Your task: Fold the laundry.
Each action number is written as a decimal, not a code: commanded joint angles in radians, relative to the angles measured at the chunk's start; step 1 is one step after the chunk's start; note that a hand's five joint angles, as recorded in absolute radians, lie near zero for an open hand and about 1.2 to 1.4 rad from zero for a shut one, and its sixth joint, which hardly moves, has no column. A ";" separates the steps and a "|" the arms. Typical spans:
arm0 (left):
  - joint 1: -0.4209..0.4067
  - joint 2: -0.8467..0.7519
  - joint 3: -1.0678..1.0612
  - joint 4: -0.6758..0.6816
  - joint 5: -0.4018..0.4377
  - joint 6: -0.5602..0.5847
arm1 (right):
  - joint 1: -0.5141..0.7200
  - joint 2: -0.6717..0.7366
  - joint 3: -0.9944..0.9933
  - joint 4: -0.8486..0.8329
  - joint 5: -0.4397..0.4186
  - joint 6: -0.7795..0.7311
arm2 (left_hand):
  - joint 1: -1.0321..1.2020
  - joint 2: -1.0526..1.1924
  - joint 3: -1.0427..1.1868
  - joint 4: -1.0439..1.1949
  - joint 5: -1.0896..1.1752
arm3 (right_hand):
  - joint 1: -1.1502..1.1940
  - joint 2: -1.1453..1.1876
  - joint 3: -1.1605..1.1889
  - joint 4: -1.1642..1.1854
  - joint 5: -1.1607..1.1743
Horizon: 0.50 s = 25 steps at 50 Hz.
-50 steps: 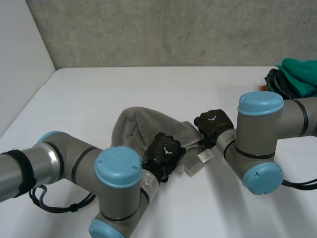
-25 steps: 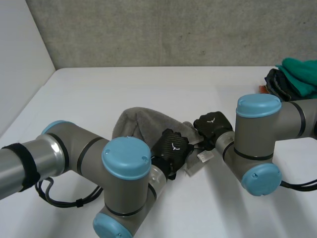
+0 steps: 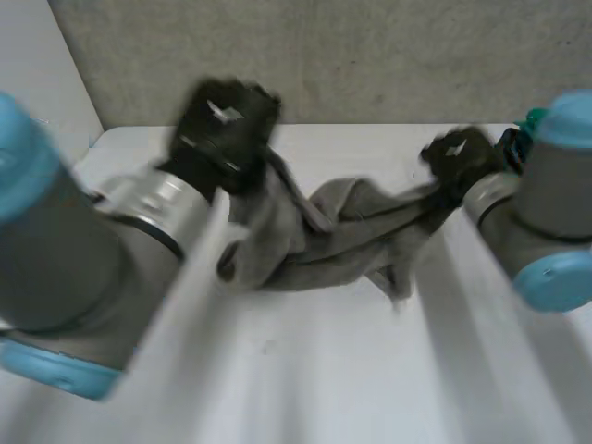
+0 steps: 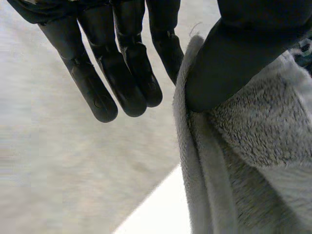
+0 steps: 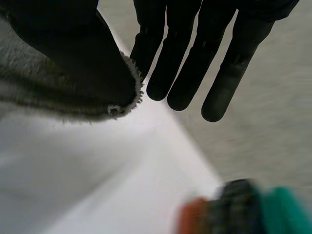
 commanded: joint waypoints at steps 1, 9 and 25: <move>0.191 0.123 -0.027 -0.049 0.023 -0.015 | -0.066 -0.200 -0.031 0.022 -0.004 -0.108 | 0.283 0.203 0.208 0.199 0.234 | 0.276 0.223 0.206 0.200 0.240; 0.219 0.108 -0.094 -0.124 0.173 -0.009 | -0.052 -0.283 -0.055 0.209 -0.007 -0.174 | 0.283 0.203 0.208 0.199 0.234 | 0.276 0.223 0.206 0.200 0.240; 0.285 -0.260 0.160 0.077 0.159 0.129 | -0.052 0.040 -0.235 0.158 0.021 -0.308 | 0.283 0.203 0.208 0.199 0.234 | 0.276 0.223 0.206 0.200 0.240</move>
